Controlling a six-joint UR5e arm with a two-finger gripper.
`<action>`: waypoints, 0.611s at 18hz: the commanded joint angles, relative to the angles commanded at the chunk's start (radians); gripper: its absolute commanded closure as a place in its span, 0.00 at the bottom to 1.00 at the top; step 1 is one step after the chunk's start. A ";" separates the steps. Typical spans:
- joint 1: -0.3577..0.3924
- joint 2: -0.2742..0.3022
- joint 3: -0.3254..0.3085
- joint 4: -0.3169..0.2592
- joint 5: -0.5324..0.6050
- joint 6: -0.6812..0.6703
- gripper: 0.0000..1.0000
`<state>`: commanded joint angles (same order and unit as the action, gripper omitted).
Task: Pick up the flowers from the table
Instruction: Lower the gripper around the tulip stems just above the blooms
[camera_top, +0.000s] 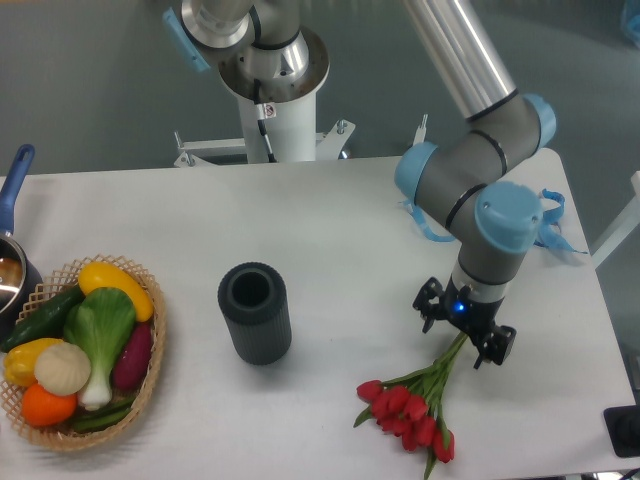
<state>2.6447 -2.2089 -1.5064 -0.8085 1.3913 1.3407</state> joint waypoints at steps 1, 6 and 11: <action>-0.005 0.000 -0.006 0.002 0.000 0.002 0.00; -0.008 -0.011 -0.008 0.005 0.003 0.012 0.00; -0.009 -0.009 -0.018 0.008 0.008 0.012 0.00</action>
<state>2.6354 -2.2181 -1.5248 -0.8007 1.3990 1.3530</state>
